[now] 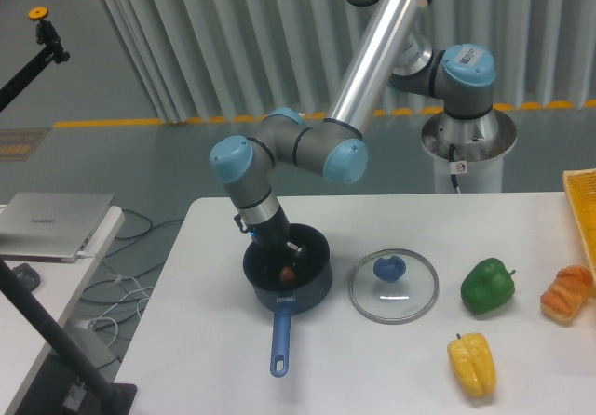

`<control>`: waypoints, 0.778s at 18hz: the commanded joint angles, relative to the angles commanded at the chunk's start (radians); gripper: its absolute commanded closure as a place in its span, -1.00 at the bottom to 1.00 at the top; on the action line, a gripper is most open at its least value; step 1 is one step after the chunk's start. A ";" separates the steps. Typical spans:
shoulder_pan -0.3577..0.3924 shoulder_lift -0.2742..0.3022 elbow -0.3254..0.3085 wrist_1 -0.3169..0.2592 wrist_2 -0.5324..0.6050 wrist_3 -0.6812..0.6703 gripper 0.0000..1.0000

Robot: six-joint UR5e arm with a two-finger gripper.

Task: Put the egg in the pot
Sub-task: 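Open the gripper to release the egg inside the saucepan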

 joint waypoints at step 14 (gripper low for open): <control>0.000 -0.006 0.002 0.000 0.000 0.002 -0.02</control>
